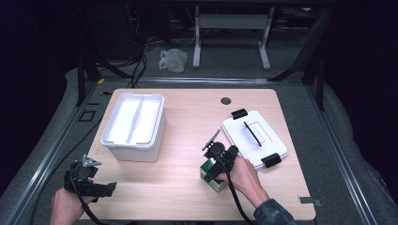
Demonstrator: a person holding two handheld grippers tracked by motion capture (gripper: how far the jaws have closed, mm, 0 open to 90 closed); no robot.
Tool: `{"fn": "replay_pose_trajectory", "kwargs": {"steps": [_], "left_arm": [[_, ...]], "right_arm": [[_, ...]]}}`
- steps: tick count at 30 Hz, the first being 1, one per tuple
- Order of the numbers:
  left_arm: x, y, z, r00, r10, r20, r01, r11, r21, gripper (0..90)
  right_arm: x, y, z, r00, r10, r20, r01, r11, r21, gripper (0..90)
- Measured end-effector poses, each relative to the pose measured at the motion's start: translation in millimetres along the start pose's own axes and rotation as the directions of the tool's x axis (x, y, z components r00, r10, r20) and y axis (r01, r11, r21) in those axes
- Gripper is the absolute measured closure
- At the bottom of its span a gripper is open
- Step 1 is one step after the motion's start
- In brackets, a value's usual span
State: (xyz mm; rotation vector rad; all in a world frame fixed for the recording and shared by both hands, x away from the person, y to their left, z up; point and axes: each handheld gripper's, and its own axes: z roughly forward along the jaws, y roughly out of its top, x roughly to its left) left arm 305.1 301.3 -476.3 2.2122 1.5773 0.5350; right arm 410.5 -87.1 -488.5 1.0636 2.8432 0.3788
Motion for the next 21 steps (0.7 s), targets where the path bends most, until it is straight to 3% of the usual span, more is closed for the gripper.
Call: {"fn": "replay_pose_trajectory", "kwargs": {"steps": [5,13,18,21], "left_arm": [[0.4,-0.5,0.3,1.0000,-0.003,0.000,0.003,1.0000,0.001,0.0],[1.0,-0.9,0.3,1.0000,-0.003,0.004,0.003,1.0000,0.001,0.0],[2.2,-1.5,0.3,1.0000,-0.007,0.005,0.007,1.0000,0.001,0.0],[3.0,-2.1,0.0,1.0000,-0.008,0.004,0.008,1.0000,0.003,0.0]], "right_arm": [[-0.4,-0.4,1.8,0.9999,-0.005,-0.010,0.005,1.000,-0.011,12.5],[2.7,-1.1,-1.1,0.9993,-0.031,0.018,0.032,0.999,-0.032,16.9],[6.6,-4.2,-16.8,0.9988,-0.048,0.013,0.049,0.998,-0.051,17.4],[5.4,-15.9,-38.9,0.9990,-0.041,0.017,0.043,0.995,-0.092,17.3]]}}
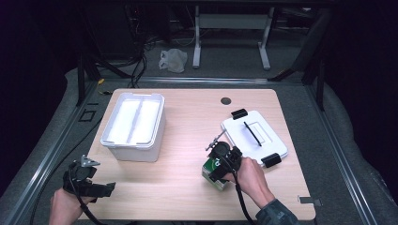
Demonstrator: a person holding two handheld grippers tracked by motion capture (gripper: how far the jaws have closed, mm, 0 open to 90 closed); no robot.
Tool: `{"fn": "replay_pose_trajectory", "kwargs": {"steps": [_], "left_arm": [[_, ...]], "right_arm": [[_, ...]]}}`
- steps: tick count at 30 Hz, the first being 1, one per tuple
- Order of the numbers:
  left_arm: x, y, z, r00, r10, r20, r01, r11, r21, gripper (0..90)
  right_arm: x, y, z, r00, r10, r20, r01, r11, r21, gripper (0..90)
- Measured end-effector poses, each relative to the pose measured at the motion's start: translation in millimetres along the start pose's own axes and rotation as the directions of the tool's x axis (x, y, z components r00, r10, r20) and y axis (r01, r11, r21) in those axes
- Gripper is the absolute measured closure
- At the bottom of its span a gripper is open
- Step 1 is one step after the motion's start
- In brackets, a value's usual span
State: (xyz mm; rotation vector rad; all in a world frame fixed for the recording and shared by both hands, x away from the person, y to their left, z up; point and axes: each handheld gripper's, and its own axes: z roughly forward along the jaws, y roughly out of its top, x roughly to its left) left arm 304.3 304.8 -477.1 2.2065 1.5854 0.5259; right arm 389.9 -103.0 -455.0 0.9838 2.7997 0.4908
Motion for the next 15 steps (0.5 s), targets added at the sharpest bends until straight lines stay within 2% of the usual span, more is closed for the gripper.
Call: {"fn": "replay_pose_trajectory", "kwargs": {"steps": [1,2,3,4,7,10,11,12,13,15], "left_arm": [[0.0,0.0,0.0,1.0000,0.000,0.000,0.000,1.0000,0.000,0.0],[0.2,-0.3,0.1,1.0000,-0.002,0.001,0.002,1.0000,0.001,0.0],[0.2,-0.3,0.1,1.0000,-0.002,0.001,0.002,1.0000,0.001,0.0],[0.4,-0.4,-0.1,1.0000,-0.003,0.000,0.003,1.0000,0.000,0.0],[0.2,-0.2,-0.3,1.0000,-0.003,-0.004,0.003,1.0000,0.000,0.0],[0.6,-0.3,0.0,1.0000,-0.006,-0.006,0.006,1.0000,-0.001,0.0],[0.6,-0.3,0.0,1.0000,-0.006,-0.006,0.006,1.0000,-0.001,0.0],[0.6,-0.2,0.1,1.0000,-0.006,-0.007,0.006,1.0000,-0.001,0.0],[0.6,-0.2,0.1,1.0000,-0.006,-0.007,0.006,1.0000,-0.001,0.0],[0.0,0.2,0.3,1.0000,-0.006,-0.007,0.006,1.0000,-0.002,0.0]], "right_arm": [[0.0,0.0,0.0,1.0000,0.000,0.000,0.000,1.000,0.000,17.3],[-1.8,-8.6,-11.8,0.9999,0.012,-0.003,-0.012,1.000,-0.015,17.3],[-1.8,-8.6,-11.8,0.9999,0.012,-0.003,-0.012,1.000,-0.015,17.3],[-4.1,-18.1,-21.3,0.9999,0.013,0.006,-0.013,1.000,-0.026,17.2],[-8.2,-27.8,-28.7,0.9994,0.031,0.015,-0.030,0.999,-0.037,17.2],[-19.8,-49.7,-39.3,0.9967,0.073,0.035,-0.072,0.996,-0.044,17.2],[-19.8,-49.7,-39.3,0.9967,0.073,0.035,-0.072,0.996,-0.044,17.2],[-25.5,-61.8,-43.0,0.9941,0.101,0.040,-0.099,0.994,-0.039,17.2],[-25.5,-61.8,-43.0,0.9941,0.101,0.040,-0.099,0.994,-0.039,17.2],[-33.7,-79.2,-45.7,0.9886,0.139,0.058,-0.138,0.990,-0.026,17.1]]}}
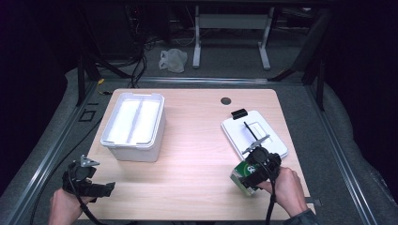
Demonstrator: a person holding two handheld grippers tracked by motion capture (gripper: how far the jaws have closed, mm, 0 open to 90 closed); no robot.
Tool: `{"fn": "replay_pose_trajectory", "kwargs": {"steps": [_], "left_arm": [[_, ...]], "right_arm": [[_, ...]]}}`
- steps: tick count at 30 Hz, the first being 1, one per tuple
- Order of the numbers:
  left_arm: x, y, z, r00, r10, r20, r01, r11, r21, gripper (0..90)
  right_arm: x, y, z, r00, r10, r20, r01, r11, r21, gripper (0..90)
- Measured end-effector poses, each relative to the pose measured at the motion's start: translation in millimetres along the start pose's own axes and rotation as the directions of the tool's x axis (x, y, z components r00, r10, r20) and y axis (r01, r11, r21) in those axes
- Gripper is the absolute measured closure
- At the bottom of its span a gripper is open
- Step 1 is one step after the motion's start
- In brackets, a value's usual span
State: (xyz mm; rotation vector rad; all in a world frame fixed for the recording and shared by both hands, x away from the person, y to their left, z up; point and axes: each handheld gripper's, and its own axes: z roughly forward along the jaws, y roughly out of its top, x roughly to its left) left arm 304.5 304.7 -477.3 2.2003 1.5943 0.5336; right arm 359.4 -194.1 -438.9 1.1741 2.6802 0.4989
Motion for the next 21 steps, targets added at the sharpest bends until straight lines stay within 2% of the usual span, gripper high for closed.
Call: {"fn": "replay_pose_trajectory", "kwargs": {"steps": [2,3,5,6,8,9,10,12,13,14,15,17,19,21], "left_arm": [[-0.1,0.1,0.0,1.0000,0.000,-0.001,0.000,1.0000,0.000,0.0],[0.0,0.3,-0.2,1.0000,-0.003,-0.001,0.003,1.0000,-0.001,0.0],[0.3,0.4,-0.2,1.0000,-0.004,-0.003,0.004,1.0000,-0.002,0.0],[1.0,0.6,0.1,1.0000,-0.007,-0.006,0.007,1.0000,-0.001,0.0],[1.1,0.8,0.2,0.9999,-0.010,-0.006,0.010,0.9999,-0.002,0.0],[1.1,1.2,0.3,0.9999,-0.012,-0.006,0.012,0.9999,-0.003,0.0],[1.1,1.2,0.3,0.9999,-0.012,-0.006,0.012,0.9999,-0.003,0.0],[0.7,1.7,0.5,0.9999,-0.013,-0.005,0.013,0.9999,-0.005,0.0],[0.5,2.0,0.6,0.9999,-0.013,-0.005,0.013,0.9999,-0.004,0.0],[0.6,2.2,0.9,0.9999,-0.013,-0.004,0.013,0.9999,-0.004,0.0],[0.3,2.8,1.1,0.9999,-0.013,-0.002,0.013,0.9999,-0.003,0.0],[0.0,3.2,1.1,0.9999,-0.012,-0.004,0.012,0.9999,-0.003,0.0],[-0.9,4.2,2.1,0.9999,-0.011,0.001,0.011,0.9999,0.001,0.0],[-1.2,4.4,2.2,0.9999,-0.013,0.005,0.013,0.9999,0.002,0.0]], "right_arm": [[-2.9,-5.0,-0.4,0.9998,0.017,0.006,-0.017,1.000,0.008,17.1],[-9.9,-15.4,0.1,0.9989,0.045,0.014,-0.045,0.999,0.019,17.0],[-13.6,-20.6,0.5,0.9981,0.058,0.021,-0.058,0.998,0.024,17.0],[-20.4,-31.7,2.2,0.9949,0.092,0.041,-0.094,0.995,0.036,16.9],[-22.7,-35.1,2.7,0.9939,0.100,0.046,-0.102,0.994,0.043,16.8],[-28.2,-43.4,5.0,0.9905,0.128,0.051,-0.131,0.990,0.053,16.6],[-28.2,-43.4,5.0,0.9905,0.128,0.051,-0.131,0.990,0.053,16.6],[-33.1,-50.1,8.0,0.9861,0.156,0.058,-0.159,0.985,0.065,16.3],[-38.3,-54.7,11.2,0.9812,0.180,0.070,-0.185,0.980,0.076,16.1],[-38.3,-54.7,11.2,0.9812,0.180,0.070,-0.185,0.980,0.076,16.1],[-43.9,-58.2,13.8,0.9765,0.198,0.084,-0.205,0.975,0.088,16.0],[-46.3,-59.8,15.6,0.9740,0.207,0.091,-0.215,0.973,0.087,15.9],[-49.6,-62.3,20.2,0.9707,0.217,0.103,-0.228,0.968,0.109,15.5],[-50.1,-62.9,22.1,0.9702,0.219,0.104,-0.230,0.967,0.110,15.3]]}}
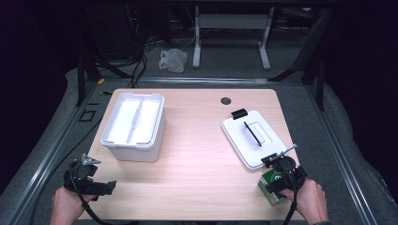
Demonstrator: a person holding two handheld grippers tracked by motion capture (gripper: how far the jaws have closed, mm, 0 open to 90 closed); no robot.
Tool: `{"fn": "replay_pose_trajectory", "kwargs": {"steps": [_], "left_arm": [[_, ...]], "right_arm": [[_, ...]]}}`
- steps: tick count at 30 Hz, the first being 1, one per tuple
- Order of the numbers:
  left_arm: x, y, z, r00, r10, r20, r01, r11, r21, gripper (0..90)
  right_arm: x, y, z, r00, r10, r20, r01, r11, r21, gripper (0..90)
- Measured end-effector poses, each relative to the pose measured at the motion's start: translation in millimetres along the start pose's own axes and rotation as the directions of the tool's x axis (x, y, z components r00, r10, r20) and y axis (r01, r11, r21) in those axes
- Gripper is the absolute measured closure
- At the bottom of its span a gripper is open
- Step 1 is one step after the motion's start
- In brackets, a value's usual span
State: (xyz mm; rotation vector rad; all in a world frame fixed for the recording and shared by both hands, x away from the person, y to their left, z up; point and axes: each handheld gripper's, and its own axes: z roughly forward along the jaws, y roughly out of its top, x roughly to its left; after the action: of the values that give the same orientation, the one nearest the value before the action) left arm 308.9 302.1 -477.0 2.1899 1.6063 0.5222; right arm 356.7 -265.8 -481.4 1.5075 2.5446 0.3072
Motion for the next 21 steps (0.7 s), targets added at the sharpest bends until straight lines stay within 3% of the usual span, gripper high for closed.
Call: {"fn": "replay_pose_trajectory", "kwargs": {"steps": [5,6,13,17,21], "left_arm": [[0.5,0.9,-1.9,1.0000,-0.006,0.003,0.006,1.0000,-0.004,0.0],[0.7,1.9,-3.7,0.9999,-0.008,0.007,0.008,0.9999,-0.007,0.0],[5.1,17.3,-23.7,0.9994,-0.024,0.026,0.025,0.9981,-0.056,0.1],[7.7,33.4,-28.7,0.9980,-0.029,0.057,0.032,0.9980,-0.054,0.1],[8.5,49.9,-32.2,0.9987,-0.015,0.049,0.017,0.9988,-0.046,0.0]], "right_arm": [[-2.8,0.8,5.3,0.9998,0.014,-0.014,-0.014,1.000,0.008,12.8],[-3.0,0.7,3.8,0.9995,0.014,-0.028,-0.014,1.000,-0.004,0.0],[-5.1,0.2,-13.7,0.9993,0.026,-0.026,-0.027,0.999,-0.041,0.0],[-5.9,0.6,-19.5,0.9993,0.023,-0.028,-0.024,0.998,-0.060,0.0],[-8.1,0.1,-21.5,0.9993,0.027,-0.027,-0.029,0.997,-0.075,0.0]]}}
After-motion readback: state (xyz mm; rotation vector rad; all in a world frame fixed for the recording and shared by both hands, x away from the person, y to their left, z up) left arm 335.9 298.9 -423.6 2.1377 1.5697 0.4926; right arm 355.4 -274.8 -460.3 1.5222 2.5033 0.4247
